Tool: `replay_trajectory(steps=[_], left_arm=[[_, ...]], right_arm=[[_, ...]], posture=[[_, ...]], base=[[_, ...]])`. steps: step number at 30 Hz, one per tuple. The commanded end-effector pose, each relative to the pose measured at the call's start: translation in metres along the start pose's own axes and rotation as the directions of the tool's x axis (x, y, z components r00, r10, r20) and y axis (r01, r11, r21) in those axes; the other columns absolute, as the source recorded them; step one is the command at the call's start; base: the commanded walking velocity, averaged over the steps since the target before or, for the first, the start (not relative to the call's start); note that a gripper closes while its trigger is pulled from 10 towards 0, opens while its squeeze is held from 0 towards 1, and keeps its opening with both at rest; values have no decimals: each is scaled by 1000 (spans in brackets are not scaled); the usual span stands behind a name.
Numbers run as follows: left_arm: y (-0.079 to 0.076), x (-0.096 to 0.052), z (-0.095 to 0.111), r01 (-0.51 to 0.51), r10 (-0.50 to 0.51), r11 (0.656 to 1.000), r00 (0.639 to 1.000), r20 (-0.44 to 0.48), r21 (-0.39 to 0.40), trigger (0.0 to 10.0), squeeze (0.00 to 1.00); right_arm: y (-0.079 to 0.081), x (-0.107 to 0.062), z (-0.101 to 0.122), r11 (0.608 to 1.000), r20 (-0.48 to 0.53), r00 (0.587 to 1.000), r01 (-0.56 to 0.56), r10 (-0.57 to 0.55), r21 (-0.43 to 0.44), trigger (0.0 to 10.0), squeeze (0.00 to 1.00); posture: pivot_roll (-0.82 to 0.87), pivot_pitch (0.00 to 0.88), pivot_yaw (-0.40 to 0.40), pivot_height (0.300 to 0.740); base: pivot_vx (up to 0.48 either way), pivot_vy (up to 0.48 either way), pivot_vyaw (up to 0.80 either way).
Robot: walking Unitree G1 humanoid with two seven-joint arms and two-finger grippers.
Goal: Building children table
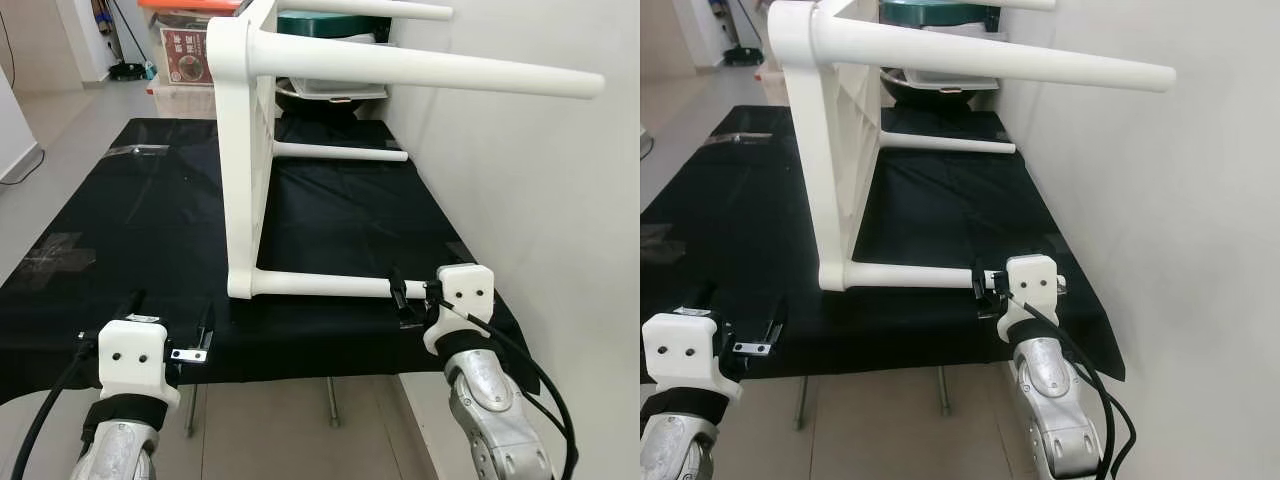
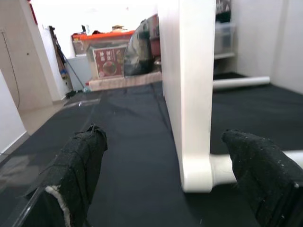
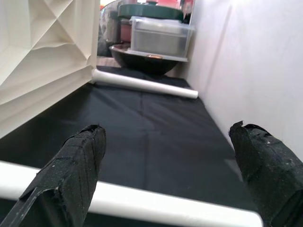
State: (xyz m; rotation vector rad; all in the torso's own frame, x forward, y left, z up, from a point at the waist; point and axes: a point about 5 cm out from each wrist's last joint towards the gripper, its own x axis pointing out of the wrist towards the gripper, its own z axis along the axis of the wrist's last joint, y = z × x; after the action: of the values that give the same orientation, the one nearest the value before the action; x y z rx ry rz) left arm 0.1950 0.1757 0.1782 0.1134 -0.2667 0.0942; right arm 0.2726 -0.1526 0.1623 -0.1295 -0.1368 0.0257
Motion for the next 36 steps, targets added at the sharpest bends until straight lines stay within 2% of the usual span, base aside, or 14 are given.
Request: replay_trajectory(steps=[1,11,24,26,27,28,30,32,33,34,35,36], left_arm=[[-1,1,2,0,0,1000,1000,-1,-13,10000,0],[-5,0,4,13,-13,1000,1000,-5,-11,10000,0],[-9,1,3,32,-32,999,999,-12,8,10000,0],[-10,1,2,36,-35,999,999,-18,11,10000,0],[-10,1,2,37,-37,999,999,-20,12,10000,0],[-10,1,2,37,-37,999,999,-20,12,10000,0],[-10,3,0,49,-49,999,998,-29,3,10000,0],[-10,4,-1,56,-57,998,998,-34,-3,10000,0],[-10,7,-5,83,-83,997,996,-43,-4,10000,0],[-9,9,-9,93,-93,996,994,-51,-1,10000,0],[-9,9,-9,93,-93,996,994,-51,-1,10000,0],[-6,14,-13,95,-95,995,994,-61,7,10000,0]], right_arm=[[-1,1,3,1000,16,1000,8,-8,-3,10000,0],[-3,1,4,1000,7,1000,1,-1,2,10000,0],[-2,4,4,1000,12,1000,12,-11,-18,10000,0],[-5,4,8,996,51,998,36,-31,-84,10000,0],[-7,5,11,988,84,996,52,-40,-144,10000,0],[-7,5,11,988,84,996,52,-40,-144,10000,0],[-12,5,17,961,149,986,111,-75,-252,10000,0],[-14,5,19,949,172,981,140,-93,-282,10000,0],[-20,6,25,904,227,965,211,-132,-373,10000,0],[-24,5,29,872,269,951,256,-151,-417,10000,0],[-24,5,29,872,269,951,256,-151,-417,10000,0],[-28,5,35,837,317,932,310,-174,-452,10000,0]], posture=[[85,0,-66,740],[86,0,-71,740],[89,0,-72,740],[90,0,-73,740],[90,0,-73,740],[90,0,-73,740],[84,0,-73,740],[84,0,-73,740],[84,0,-75,740],[79,0,-71,740],[79,0,-71,740],[71,0,-68,740]], base=[[311,0,0],[308,0,0],[0,0,0],[0,0,0],[0,0,0],[0,0,0],[0,0,0],[0,0,0],[0,0,0],[0,0,0],[0,0,0],[0,0,0]])
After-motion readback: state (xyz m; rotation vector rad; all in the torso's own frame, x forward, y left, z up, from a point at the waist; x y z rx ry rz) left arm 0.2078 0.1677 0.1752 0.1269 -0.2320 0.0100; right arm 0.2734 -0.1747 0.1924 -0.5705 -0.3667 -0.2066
